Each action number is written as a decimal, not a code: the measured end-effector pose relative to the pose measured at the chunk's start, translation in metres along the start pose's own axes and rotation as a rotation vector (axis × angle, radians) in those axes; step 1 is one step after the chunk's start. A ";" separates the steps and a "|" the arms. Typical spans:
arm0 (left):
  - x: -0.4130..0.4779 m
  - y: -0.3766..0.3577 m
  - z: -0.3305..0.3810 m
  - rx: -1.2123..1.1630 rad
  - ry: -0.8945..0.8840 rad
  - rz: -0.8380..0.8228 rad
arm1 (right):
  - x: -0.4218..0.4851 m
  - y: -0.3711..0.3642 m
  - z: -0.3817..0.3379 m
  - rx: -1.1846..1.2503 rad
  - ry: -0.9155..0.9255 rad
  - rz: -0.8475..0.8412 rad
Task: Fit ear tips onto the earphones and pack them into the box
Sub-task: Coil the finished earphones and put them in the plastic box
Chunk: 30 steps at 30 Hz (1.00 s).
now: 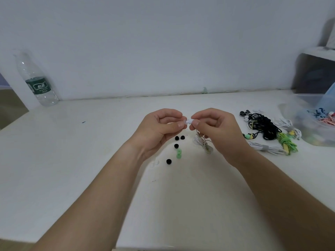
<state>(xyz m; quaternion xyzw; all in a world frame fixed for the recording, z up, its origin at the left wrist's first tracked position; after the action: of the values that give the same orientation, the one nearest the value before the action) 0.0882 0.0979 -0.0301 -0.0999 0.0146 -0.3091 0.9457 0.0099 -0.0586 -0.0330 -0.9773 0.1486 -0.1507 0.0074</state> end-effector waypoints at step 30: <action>-0.001 -0.002 -0.003 0.058 -0.014 -0.109 | 0.001 0.002 -0.003 -0.049 -0.012 -0.132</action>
<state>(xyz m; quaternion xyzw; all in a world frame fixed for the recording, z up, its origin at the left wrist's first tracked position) 0.0865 0.0965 -0.0325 -0.0752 -0.0064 -0.3596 0.9300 0.0094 -0.0611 -0.0295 -0.9858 0.0877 -0.1413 -0.0253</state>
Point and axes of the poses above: each hand's wrist, its own x-axis towards the middle knuckle, its own y-axis out of the back of the hand, z = x × y, the point moved 4 cm from there along x, towards the middle knuckle, and after that the axes turned 4 degrees about x, right-handed, at the moved point
